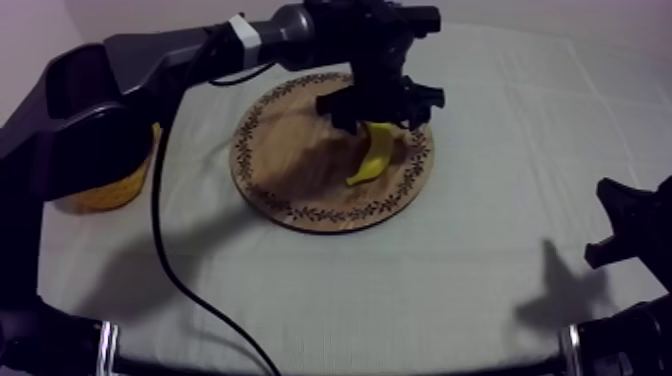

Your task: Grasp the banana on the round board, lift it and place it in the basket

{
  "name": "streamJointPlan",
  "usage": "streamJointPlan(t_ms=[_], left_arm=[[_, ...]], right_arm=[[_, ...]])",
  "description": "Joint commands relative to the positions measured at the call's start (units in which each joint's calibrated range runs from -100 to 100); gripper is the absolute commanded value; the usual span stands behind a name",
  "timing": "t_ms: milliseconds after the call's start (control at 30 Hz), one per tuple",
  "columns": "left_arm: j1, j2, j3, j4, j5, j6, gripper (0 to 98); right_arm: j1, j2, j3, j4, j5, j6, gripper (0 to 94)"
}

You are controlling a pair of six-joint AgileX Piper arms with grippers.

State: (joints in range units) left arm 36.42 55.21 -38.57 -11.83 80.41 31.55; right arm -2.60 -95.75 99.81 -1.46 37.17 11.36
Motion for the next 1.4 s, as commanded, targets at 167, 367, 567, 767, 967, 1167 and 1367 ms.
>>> streamJointPlan(t_ms=[167, 367, 567, 767, 967, 1167, 1367], left_arm=[[-0.5, 4.8, -3.7, -0.64, -2.0, -0.3, 72.2], [-0.8, 7.8, -5.1, -1.03, -2.7, -0.1, 71.4], [-1.0, 9.6, -5.8, -1.42, -3.1, 0.4, 69.8], [-1.1, 9.9, -6.5, -2.24, -4.6, -0.1, 43.5], [-1.2, 9.4, -6.1, -2.55, -5.7, -1.0, 22.9], [-1.7, 6.8, -4.6, -2.64, -6.1, -1.8, 12.8], [-2.7, -1.0, -1.8, -2.05, -6.3, -3.9, 10.3]], right_arm=[[0.0, 0.0, 0.0, 0.0, 0.0, 0.0, 0.3], [0.0, 0.0, 0.0, 0.0, 0.0, 0.0, 0.3], [0.0, 0.0, 0.0, 0.0, 0.0, 0.0, 0.3], [0.0, 0.0, 0.0, 0.0, 0.0, 0.0, 0.3], [0.0, 0.0, 0.0, 0.0, 0.0, 0.0, 0.3], [0.0, 0.0, 0.0, 0.0, 0.0, 0.0, 0.3], [0.0, 0.0, 0.0, 0.0, 0.0, 0.0, 0.3]])
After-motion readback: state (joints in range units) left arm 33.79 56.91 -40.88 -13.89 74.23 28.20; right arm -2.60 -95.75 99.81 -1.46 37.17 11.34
